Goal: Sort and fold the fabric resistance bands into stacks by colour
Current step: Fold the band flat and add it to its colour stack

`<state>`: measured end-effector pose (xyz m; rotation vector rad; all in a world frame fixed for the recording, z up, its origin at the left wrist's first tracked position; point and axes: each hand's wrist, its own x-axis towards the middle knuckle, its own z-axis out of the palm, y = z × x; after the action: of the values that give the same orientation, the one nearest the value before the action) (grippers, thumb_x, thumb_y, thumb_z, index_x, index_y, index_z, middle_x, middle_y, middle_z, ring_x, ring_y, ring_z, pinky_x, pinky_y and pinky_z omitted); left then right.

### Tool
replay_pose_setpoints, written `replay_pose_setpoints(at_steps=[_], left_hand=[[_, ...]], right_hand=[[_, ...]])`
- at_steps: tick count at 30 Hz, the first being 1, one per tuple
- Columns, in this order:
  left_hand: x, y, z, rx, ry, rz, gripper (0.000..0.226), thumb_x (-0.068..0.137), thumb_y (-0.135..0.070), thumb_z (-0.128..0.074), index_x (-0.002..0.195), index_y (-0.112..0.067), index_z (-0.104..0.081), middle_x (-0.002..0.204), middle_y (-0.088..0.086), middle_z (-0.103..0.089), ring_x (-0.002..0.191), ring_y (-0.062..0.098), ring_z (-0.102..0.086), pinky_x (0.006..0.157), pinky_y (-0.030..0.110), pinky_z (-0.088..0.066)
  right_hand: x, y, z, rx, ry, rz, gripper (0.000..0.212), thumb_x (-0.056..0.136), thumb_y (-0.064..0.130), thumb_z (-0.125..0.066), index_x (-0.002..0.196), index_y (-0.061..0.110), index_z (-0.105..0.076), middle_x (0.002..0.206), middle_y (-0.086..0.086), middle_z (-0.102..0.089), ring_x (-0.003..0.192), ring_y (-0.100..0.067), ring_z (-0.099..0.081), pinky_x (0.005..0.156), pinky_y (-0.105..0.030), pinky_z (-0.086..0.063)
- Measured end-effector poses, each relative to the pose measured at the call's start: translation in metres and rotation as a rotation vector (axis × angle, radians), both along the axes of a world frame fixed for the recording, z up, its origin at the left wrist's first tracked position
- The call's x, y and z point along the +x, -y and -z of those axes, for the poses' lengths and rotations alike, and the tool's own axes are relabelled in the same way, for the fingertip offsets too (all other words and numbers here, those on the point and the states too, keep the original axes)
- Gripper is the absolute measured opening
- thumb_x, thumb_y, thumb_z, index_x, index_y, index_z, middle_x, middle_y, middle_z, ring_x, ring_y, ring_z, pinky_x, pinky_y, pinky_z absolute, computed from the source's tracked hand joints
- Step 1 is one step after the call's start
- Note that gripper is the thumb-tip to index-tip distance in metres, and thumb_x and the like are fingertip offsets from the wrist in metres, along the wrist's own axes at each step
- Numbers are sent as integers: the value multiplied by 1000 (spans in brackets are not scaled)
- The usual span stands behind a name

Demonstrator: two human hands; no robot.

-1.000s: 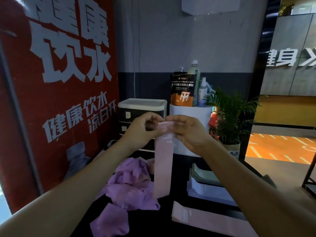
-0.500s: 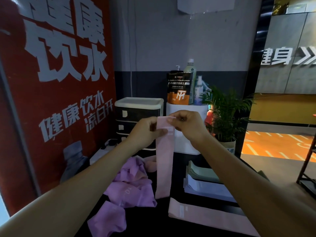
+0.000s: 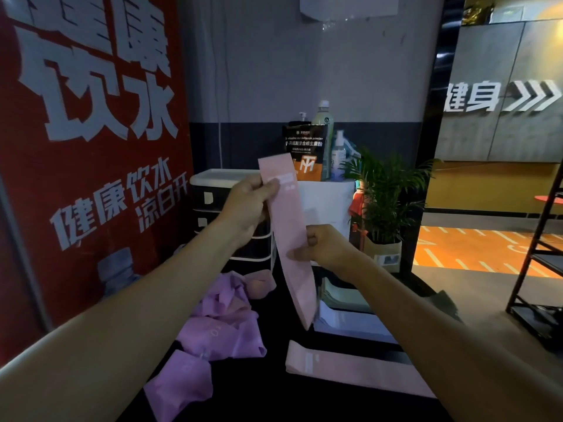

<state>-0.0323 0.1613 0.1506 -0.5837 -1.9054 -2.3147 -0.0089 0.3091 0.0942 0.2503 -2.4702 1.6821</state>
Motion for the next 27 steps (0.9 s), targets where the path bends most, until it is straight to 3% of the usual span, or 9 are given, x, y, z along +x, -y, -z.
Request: replay_pose_setpoints(at_steps=[3, 7, 9, 11, 13, 16, 22, 25, 27], left_hand=[[-5, 5, -3, 129, 79, -9, 15, 96, -12, -49, 97, -17, -63, 94, 1, -66, 84, 13, -63, 68, 28, -53], [-14, 18, 5, 321, 223, -114, 13, 92, -13, -56, 105, -16, -61, 99, 3, -65, 87, 15, -62, 61, 29, -53], [-19, 23, 12, 364, 264, -163, 20, 92, -13, -57, 112, -15, -58, 101, 4, -64, 89, 15, -61, 61, 29, -51], [-20, 26, 23, 374, 285, -188, 16, 92, -11, -57, 107, -15, -58, 95, 2, -63, 85, 14, -60, 61, 28, -50], [-21, 27, 36, 350, 301, -203, 6, 93, -10, -55, 98, -14, -57, 92, 2, -61, 83, 14, -59, 63, 29, -49], [-21, 26, 58, 317, 326, -230, 5, 94, -10, -53, 93, -15, -55, 90, 0, -59, 81, 13, -56, 64, 27, -49], [-14, 18, 107, 250, 360, -282, 20, 96, -5, -47, 80, -17, -48, 83, 1, -55, 74, 11, -53, 62, 24, -48], [-7, 12, 132, 222, 407, -298, 18, 96, -1, -44, 85, -15, -49, 83, 2, -55, 72, 12, -54, 51, 22, -52], [3, 5, 145, 175, 426, -302, 12, 95, 0, -44, 100, -9, -51, 82, 2, -53, 74, 15, -55, 57, 24, -55]], right_hand=[[-1, -11, 8, 139, 18, 11, 26, 75, 2, -75, 97, -9, -67, 103, -23, -68, 86, -22, -61, 87, -43, -52], [1, -35, 15, 348, 58, 20, 23, 78, 4, -72, 81, -14, -59, 73, -14, -51, 70, -18, -46, 64, -28, -37], [5, -48, 21, 448, 84, 46, 16, 80, 6, -70, 73, -4, -60, 70, -6, -47, 65, -16, -43, 62, -25, -34], [8, -59, 28, 533, 102, 49, 28, 82, 5, -67, 60, 9, -49, 63, 0, -39, 58, -11, -34, 53, -18, -29], [12, -68, 35, 616, 138, 61, 36, 84, 7, -63, 58, 13, -40, 60, 1, -32, 55, -11, -28, 49, -17, -23], [21, -81, 46, 714, 219, 109, 24, 86, 10, -58, 64, 10, -47, 64, -3, -41, 56, -11, -33, 52, -22, -26], [59, -114, 71, 417, 342, 275, 17, 91, 13, -56, 77, 6, -54, 68, -3, -45, 61, -15, -39, 55, -24, -30], [75, -129, 86, 124, 389, 411, 17, 90, 5, -56, 74, 9, -53, 77, -10, -55, 71, -22, -50, 59, -28, -41], [87, -136, 94, -64, 404, 485, 25, 89, 2, -58, 68, 10, -49, 69, -8, -54, 65, -17, -53, 57, -26, -46]])
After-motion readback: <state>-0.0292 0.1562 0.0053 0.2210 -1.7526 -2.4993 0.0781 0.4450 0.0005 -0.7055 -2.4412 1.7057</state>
